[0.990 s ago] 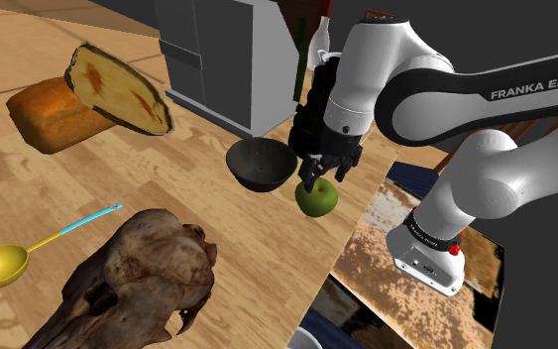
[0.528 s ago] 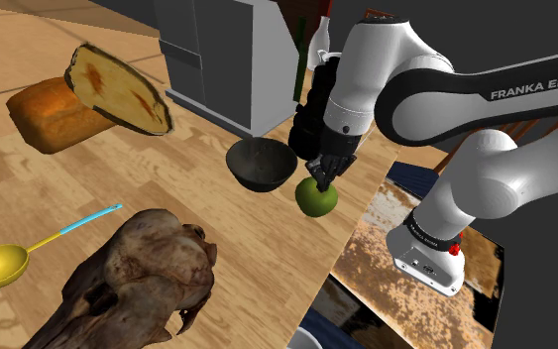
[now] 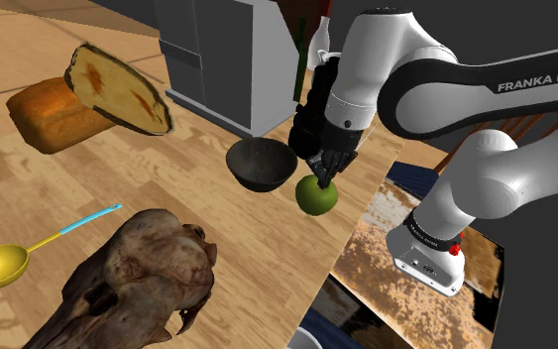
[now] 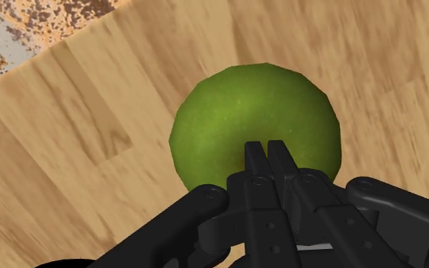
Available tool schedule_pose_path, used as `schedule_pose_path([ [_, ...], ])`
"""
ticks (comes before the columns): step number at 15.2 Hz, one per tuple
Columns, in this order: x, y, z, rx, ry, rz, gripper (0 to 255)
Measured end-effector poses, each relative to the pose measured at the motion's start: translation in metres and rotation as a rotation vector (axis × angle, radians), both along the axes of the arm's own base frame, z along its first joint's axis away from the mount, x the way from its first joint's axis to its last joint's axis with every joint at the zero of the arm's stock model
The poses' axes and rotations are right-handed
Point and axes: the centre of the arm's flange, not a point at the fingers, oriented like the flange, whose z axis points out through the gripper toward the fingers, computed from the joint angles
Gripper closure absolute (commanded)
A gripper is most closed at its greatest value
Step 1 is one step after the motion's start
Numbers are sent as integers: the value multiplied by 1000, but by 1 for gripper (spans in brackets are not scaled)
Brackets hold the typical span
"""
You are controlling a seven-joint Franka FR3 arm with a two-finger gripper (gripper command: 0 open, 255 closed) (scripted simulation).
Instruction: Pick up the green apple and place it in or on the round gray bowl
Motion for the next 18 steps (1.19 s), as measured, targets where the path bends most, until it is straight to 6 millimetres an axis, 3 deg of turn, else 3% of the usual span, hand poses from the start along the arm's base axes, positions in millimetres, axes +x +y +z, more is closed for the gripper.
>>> schedule_pose_path([
  [18,-1,0,94,0,0,0,255],
])
